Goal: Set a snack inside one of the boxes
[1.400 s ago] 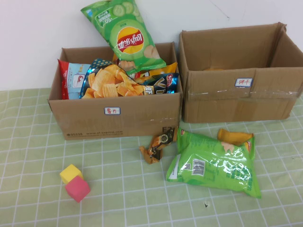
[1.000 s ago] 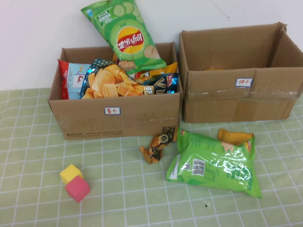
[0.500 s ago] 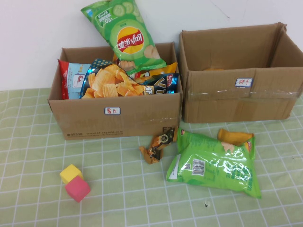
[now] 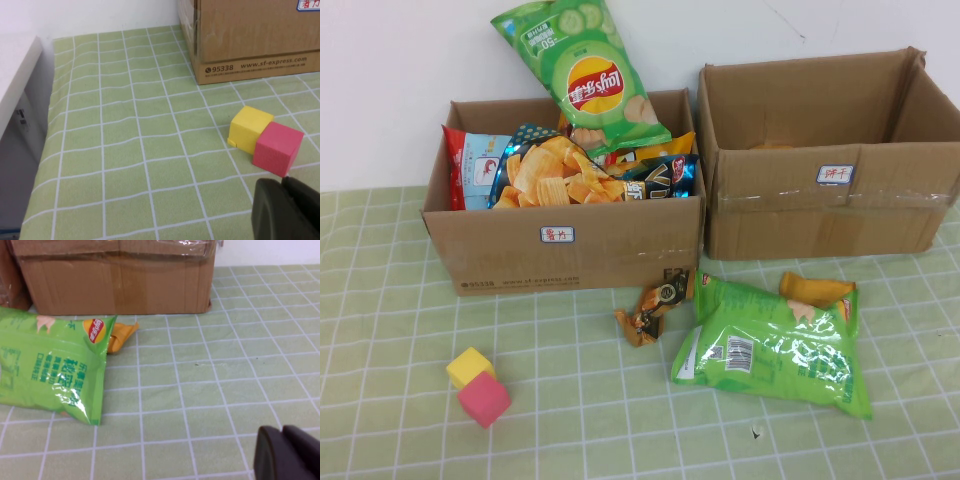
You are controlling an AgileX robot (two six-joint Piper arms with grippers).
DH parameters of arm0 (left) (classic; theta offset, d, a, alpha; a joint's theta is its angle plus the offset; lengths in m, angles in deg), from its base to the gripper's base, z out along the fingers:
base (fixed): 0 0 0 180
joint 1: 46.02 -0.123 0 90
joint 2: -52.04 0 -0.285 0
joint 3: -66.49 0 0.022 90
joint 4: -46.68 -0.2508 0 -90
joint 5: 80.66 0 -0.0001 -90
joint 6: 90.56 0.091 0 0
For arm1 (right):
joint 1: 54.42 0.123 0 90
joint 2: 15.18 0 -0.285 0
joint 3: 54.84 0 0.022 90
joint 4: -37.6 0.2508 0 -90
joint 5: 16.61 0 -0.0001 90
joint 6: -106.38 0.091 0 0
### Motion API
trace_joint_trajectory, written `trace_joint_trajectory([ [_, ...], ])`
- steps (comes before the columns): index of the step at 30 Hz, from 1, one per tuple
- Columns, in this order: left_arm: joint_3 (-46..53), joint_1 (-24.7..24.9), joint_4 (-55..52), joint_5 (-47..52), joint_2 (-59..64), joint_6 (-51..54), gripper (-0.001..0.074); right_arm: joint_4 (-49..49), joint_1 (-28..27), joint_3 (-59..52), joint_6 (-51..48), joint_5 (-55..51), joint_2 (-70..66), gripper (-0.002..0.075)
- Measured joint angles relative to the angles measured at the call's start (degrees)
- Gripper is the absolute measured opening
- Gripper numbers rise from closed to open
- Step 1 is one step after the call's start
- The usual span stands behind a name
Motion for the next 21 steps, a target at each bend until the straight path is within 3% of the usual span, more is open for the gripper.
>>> trace_joint_trajectory([
  [3,0.00,0.00,0.00,-0.36,0.00,0.00,-0.0003,0.00,0.00,0.00,0.00,0.99,0.00,0.0011],
  [7,0.45,0.00,0.00,-5.24,0.00,0.86,-0.0003,-0.05,0.00,-0.56,0.00,10.38,0.00,0.0011],
  [21,0.45,0.00,0.48,-53.86,0.00,1.11,-0.0002,-0.26,0.00,-0.49,2.73,78.81,0.12,0.0011],
])
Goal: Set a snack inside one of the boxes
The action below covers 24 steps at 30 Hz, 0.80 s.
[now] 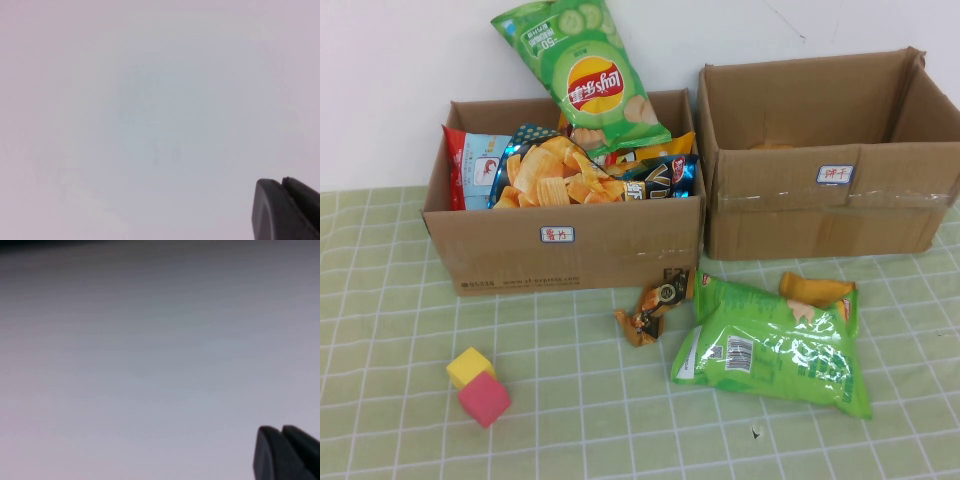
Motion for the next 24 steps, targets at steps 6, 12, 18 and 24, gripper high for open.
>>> trace_joint_trajectory([
  [6,0.00,0.00,0.15,-12.66,0.00,0.00,-0.0002,0.00,0.00,0.00,6.37,7.56,0.00,0.0011],
  [12,0.00,0.00,0.57,-17.62,0.00,-3.76,-0.0002,0.88,0.00,4.50,5.95,-10.33,0.00,0.0011],
  [18,-13.20,0.00,1.21,14.77,0.16,-1.01,-0.0002,0.98,0.00,19.93,-1.39,-45.58,-0.81,0.0011],
  [24,-22.67,0.00,0.61,38.14,7.29,4.59,-0.0002,0.98,0.00,25.49,-3.87,-68.07,-9.16,0.0011],
])
